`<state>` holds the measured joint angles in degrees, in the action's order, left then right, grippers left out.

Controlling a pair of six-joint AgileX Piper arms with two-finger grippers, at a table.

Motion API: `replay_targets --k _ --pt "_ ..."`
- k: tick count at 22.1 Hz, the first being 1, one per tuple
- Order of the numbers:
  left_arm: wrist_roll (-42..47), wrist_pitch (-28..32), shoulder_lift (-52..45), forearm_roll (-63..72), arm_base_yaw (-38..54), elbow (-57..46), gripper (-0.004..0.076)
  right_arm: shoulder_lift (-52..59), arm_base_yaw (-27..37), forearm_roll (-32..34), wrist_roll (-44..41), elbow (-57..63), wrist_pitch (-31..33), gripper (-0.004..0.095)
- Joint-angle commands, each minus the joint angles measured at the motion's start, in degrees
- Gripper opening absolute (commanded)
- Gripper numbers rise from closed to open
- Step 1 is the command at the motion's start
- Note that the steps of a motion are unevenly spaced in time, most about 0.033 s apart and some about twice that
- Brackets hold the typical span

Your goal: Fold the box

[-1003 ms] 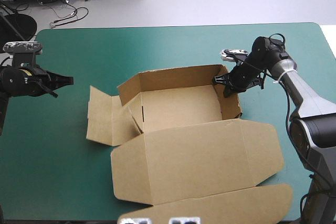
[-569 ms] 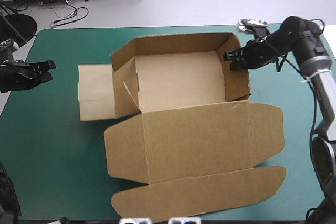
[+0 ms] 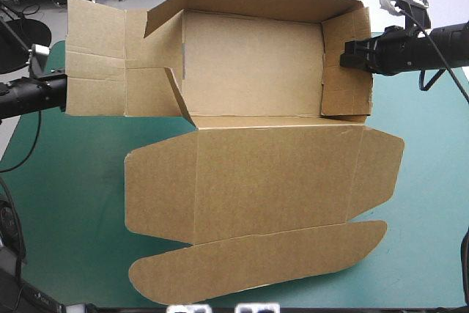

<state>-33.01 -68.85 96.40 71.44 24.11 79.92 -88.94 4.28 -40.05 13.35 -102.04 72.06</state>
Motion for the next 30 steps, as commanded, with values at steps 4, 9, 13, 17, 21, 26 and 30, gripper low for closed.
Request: replay_targets --k 4,9,13,17,21,26,30 --pt "-0.77 -5.47 -4.7 14.09 -9.88 2.34 -0.0003 2.48 0.4 -3.29 -0.11 -1.76 -1.55 -0.0019" --pt "-1.02 -5.47 -9.93 14.51 -12.45 2.34 -0.0003 2.38 0.4 -1.13 -0.11 -1.76 -3.84 -0.0019" --pt "-1.02 -5.47 -13.13 14.4 -13.86 2.34 -0.0003 2.38 0.4 -1.11 -0.11 -1.76 -6.01 -0.0018" --pt "-1.02 -5.23 -14.82 14.28 -15.11 2.34 -0.0003 2.38 0.4 -0.89 -0.11 -1.76 -7.22 -0.0018" --pt "-1.02 -5.23 -16.46 14.16 -15.72 2.34 -0.0003 2.38 0.4 0.98 -0.11 -1.76 -7.26 -0.0018" --pt "-1.02 -5.23 -18.31 13.63 -17.1 2.34 -0.0003 1.98 -1.04 1.82 0.14 -1.76 -8.32 -0.0019" --pt "-1.02 -5.13 -18.42 12.96 -19.96 2.34 -0.0003 0.76 -3.29 2.09 0.14 -1.76 -9.5 -0.0018"
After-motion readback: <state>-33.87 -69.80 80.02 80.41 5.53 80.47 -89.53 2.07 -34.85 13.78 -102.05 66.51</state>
